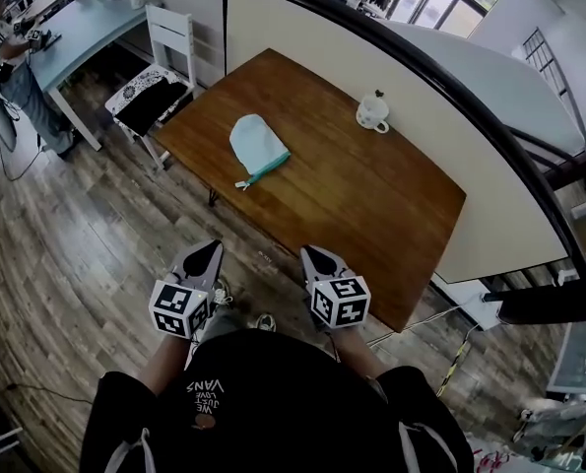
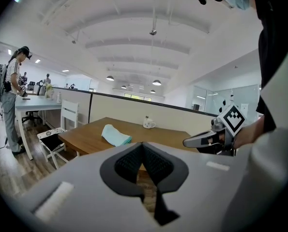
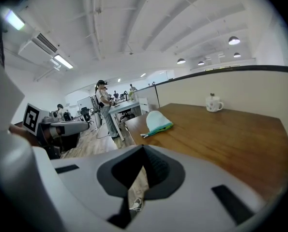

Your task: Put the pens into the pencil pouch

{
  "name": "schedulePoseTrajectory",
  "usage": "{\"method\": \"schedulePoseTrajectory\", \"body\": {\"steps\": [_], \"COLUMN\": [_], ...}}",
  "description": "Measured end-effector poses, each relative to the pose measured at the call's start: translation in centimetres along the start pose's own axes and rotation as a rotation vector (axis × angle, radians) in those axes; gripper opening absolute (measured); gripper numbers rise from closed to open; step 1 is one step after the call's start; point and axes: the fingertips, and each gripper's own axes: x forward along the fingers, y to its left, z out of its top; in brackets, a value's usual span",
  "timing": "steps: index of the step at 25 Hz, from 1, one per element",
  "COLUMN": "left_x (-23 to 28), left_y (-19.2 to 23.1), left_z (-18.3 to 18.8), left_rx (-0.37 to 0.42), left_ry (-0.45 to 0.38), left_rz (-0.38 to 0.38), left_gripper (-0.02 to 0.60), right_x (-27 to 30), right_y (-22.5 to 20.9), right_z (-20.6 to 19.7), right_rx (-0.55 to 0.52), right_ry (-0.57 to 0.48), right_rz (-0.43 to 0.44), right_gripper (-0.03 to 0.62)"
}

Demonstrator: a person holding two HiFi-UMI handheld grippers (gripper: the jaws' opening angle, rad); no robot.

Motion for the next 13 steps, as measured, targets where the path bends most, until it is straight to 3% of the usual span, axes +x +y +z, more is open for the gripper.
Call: {"method": "schedulePoseTrajectory", "body": {"steps": [13], "left_x": [-0.14], "left_y": [-0.23], "left_z": [-0.33], "left_rx": [-0.027], "left_ry": [0.005], "left_rz": [0.004], "left_gripper": [0.012], "right_x": [0.56], "right_y": [0.30], "right_z": [0.43], "right_rx": [0.007], "right_ry": [-0.007], "right_rz": [0.025], "right_gripper": [0.012]}}
